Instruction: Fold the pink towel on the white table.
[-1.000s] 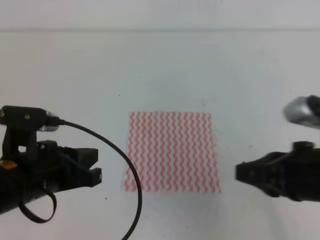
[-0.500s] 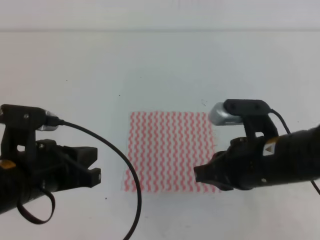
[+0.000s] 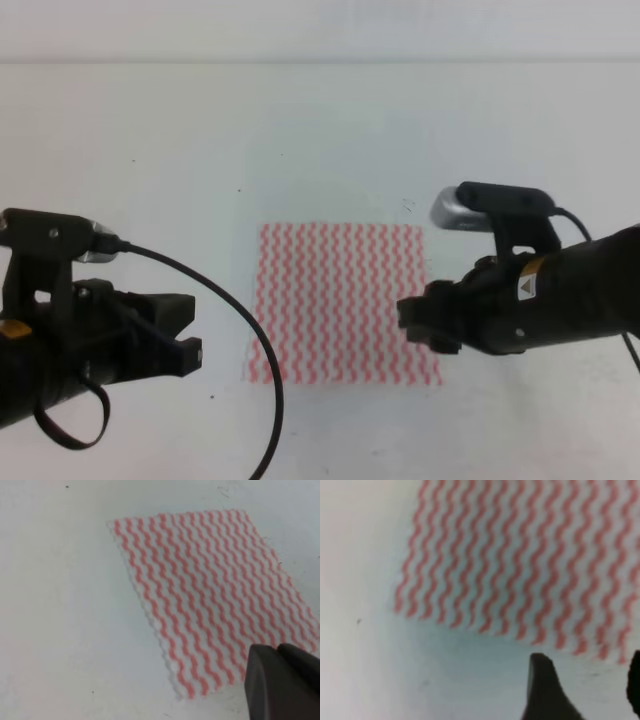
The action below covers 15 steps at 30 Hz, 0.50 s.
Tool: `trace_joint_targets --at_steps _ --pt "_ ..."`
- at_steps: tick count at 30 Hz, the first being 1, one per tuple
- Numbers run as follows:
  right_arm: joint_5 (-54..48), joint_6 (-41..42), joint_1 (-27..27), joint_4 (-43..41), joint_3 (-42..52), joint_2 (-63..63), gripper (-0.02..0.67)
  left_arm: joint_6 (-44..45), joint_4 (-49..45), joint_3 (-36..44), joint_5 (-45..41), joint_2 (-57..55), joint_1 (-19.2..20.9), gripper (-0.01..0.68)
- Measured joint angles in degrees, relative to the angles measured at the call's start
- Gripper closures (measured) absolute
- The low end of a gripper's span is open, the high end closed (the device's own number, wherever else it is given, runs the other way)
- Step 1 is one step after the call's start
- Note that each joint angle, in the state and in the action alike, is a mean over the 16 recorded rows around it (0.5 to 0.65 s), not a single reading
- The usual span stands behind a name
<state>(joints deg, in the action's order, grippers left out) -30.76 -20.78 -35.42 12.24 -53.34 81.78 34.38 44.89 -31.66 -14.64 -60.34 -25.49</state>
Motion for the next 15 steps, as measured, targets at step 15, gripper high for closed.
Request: trace_joint_targets --at_steps 15 --pt "-2.29 -6.16 4.91 -1.23 0.00 5.19 0.285 2.03 0.05 0.05 -1.44 0.04 0.00 0.677"
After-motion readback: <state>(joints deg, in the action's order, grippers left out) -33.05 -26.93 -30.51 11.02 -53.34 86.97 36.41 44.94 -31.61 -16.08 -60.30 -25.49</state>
